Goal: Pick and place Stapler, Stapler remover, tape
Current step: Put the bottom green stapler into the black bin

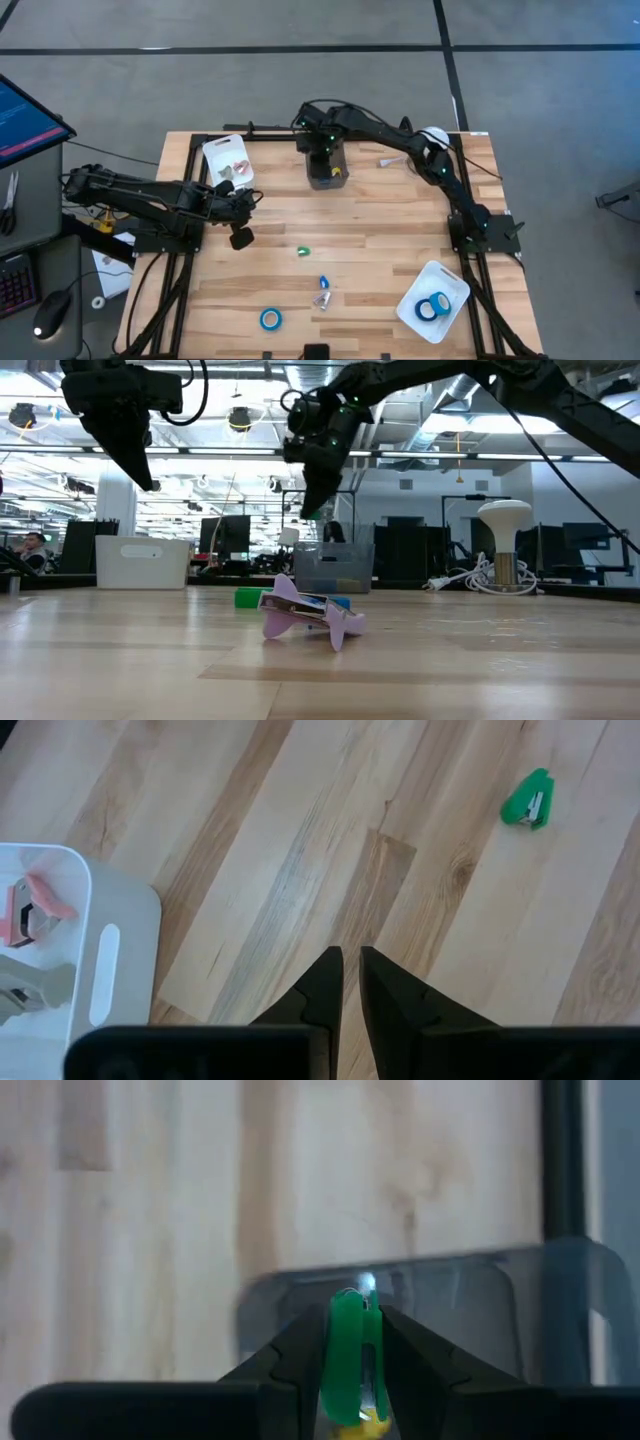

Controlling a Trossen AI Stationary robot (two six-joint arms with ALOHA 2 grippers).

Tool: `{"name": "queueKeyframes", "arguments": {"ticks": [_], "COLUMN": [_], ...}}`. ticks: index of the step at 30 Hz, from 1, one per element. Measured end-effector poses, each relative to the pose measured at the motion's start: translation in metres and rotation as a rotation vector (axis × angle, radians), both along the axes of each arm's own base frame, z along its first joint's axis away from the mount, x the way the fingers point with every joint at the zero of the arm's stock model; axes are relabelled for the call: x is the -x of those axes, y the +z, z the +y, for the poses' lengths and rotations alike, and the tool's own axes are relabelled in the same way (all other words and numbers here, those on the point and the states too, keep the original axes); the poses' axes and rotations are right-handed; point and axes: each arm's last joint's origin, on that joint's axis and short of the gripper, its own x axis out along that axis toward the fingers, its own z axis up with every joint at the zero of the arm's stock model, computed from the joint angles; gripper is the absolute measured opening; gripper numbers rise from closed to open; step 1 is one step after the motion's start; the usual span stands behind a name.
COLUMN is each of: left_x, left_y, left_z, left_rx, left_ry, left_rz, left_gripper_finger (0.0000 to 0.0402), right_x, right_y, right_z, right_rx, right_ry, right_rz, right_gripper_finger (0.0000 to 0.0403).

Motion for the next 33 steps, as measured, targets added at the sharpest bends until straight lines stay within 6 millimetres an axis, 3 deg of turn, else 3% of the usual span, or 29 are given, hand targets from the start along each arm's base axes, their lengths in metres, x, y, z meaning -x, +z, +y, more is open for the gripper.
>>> {"name": "queueKeyframes", "arguments": {"ticks": [6,14,33], "left_x": [0.0,0.0,0.0], "left_y": [0.0,0.0,0.0], "left_z": [0.0,0.0,0.0], "left_rx": [0.0,0.0,0.001], "left_ry": [0.0,0.0,0.003], "left_rz": [0.0,0.0,-0.001], "left_gripper_finger": [0.003,0.003,0.003], "right_x": [0.011,0.022,0.029], "right_y": [-0.015,-0.037,-0.064], "right_z": [-0.024,-0.038,-0.038], "right_rx": [-0.037,-0.079,-0.115], "right_ry": [-0.097,-0.17,-0.202], "right_rz": [0.028,0.083,0.14], "right_gripper_finger": [0.0087,0.0087,0.0087]}}
